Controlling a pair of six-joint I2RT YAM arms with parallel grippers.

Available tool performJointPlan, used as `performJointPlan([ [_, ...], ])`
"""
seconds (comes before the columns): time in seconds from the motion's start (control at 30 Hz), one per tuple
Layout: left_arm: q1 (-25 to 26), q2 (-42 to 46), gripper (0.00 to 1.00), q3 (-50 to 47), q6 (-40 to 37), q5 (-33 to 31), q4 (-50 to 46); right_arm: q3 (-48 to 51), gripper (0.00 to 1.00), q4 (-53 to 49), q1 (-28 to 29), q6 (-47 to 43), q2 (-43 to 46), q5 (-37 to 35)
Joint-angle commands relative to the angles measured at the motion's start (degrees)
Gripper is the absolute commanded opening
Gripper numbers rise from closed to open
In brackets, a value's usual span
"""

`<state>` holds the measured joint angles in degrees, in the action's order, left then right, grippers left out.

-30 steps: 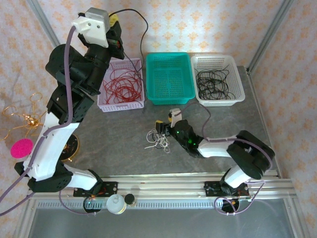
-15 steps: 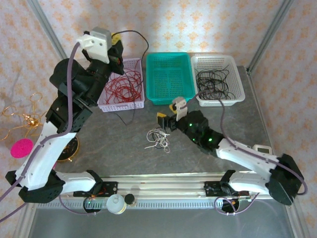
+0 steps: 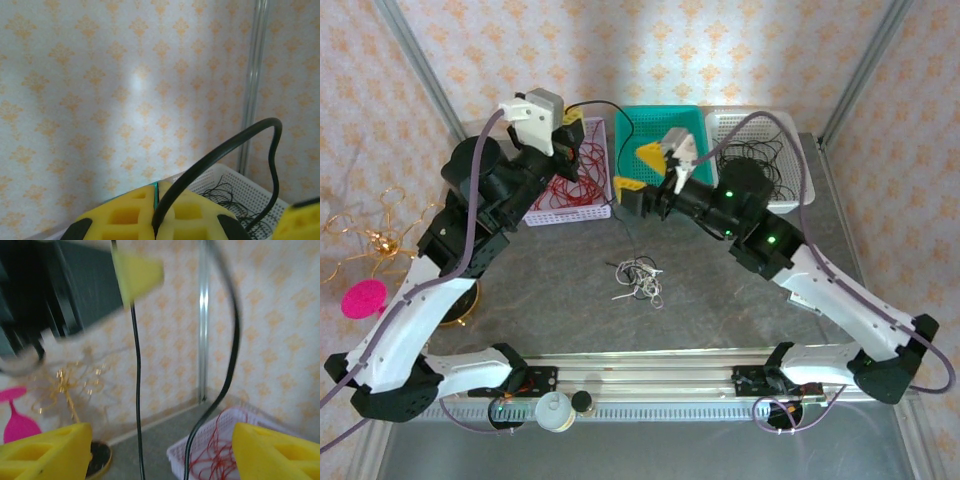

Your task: Untangle the cables

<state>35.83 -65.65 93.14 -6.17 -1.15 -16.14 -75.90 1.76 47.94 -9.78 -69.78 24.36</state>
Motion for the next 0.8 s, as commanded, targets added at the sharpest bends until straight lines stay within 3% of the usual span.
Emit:
performJointPlan([
  [0.0,-0.5,2.4,0.0,-0.6,2.8,3.7,0.6,7.0,0.75,-0.3,0.0,-1.0,-0.3,5.4],
  [0.17,-0.4,2.9,0.0,-0.8,4.6,5.8,1.0,14.5,0.76,8.4,0.0,0.8,-0.4,10.0],
  [0.43,-0.4,3.9,0.0,-2.0,5.8,6.6,2.4,12.0,0.71,13.3,0.0,3.6,-8.7,19.0],
  [0.63,-0.4,4.4,0.0,-1.8,5.9,6.1,1.8,10.3,0.56,17.3,0.0,6.7,-13.0,24.0],
  [0.77,-0.4,4.6,0.0,-1.9,5.8,5.5,1.9,9.1,0.31,16.4,0.0,7.5,-14.6,23.1],
])
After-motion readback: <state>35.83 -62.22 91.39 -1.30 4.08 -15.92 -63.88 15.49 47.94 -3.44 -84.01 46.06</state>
